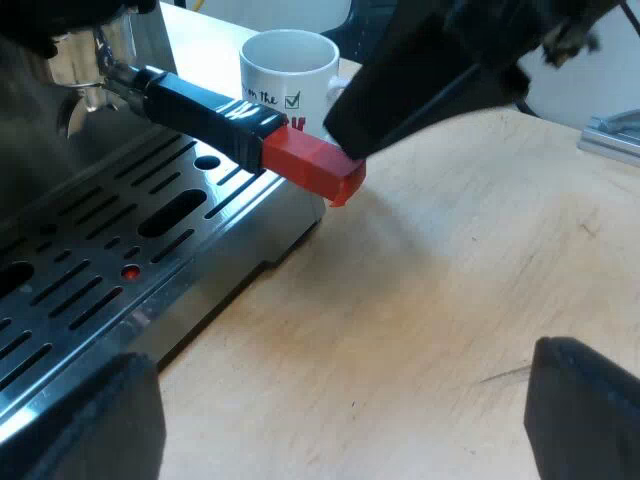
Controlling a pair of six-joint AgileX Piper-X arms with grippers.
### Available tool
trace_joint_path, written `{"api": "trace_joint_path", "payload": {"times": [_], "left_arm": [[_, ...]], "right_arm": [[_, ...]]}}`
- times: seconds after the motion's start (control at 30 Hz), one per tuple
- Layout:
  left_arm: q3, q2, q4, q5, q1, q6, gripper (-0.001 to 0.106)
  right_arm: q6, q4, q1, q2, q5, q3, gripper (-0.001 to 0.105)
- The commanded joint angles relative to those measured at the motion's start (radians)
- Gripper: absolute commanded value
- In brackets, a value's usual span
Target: Grind coffee beans and then tamp
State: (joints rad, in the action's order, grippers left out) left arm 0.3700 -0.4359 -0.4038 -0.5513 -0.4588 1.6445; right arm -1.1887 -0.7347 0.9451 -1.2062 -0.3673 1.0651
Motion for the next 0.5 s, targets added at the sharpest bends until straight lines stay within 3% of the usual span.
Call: {"api": "trace_joint_path", "payload": {"times": [0.03,0.5], "left_arm": [[0.002,0.007,0.004,-0.008,-0.004,0.011,0.087],[0.002,0.007,0.004,-0.008,-0.004,0.011,0.087]], "right_arm": [[0.002,-0.004,-0.004,-0.015,0.006,0.011,0.052],[0.002,0.077,-0.057,-0.115,0.006,0.011,0.051]]}}
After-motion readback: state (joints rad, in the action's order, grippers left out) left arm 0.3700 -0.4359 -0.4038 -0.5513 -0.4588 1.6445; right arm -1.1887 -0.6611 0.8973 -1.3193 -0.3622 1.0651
